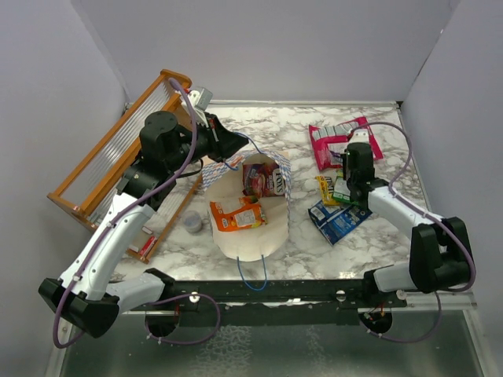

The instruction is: Take the snacks out of the paper bag

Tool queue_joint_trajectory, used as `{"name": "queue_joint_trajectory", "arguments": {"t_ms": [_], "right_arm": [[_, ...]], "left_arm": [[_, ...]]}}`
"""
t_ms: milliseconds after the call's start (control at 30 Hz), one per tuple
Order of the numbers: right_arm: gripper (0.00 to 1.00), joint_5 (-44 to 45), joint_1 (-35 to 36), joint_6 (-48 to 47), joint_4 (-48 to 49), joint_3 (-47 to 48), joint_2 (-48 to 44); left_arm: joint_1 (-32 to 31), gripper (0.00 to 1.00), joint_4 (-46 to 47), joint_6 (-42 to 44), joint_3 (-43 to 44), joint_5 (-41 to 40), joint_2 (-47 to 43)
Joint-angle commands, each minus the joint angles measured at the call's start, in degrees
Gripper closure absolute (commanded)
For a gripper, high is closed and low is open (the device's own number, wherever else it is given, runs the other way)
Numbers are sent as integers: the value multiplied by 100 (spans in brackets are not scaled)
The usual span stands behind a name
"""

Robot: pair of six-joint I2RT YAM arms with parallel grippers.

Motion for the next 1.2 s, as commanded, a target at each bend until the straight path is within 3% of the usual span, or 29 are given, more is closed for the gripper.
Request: {"name": "queue_joint_trajectory", "arguments": {"t_ms": [0, 200, 333, 400, 433, 633, 900, 1033, 1167], "right_arm": [[79, -1101, 93, 428, 212, -360, -274], [54, -1388, 93, 665, -162, -227, -635], [26, -1447, 93, 666, -300, -185, -1094], [3, -1539, 93, 487, -267, -174, -1253], [0, -1537, 93, 455, -171, -225, -1319], [1, -2263, 93, 826, 281, -527, -1687], [1, -4269, 93, 614, 352, -553, -2379], [1, -5897, 106, 658, 447, -335, -2706], [1, -6628, 587, 414, 591, -246, -3269]], "left_arm": [[5, 100, 155, 15, -6, 16, -79], [4, 100, 256, -49, -35, 41, 22], [5, 100, 183, -19, 52, 39, 44], [5, 100, 167, 32, 52, 13, 44], [5, 100, 164, 29, 39, -9, 52], [5, 100, 251, -23, -1, 73, 117], [5, 100, 127, 34, 25, -9, 40], [5, 100, 185, 8, -39, 10, 39], [5, 100, 267, -48, -91, 41, 26]]}}
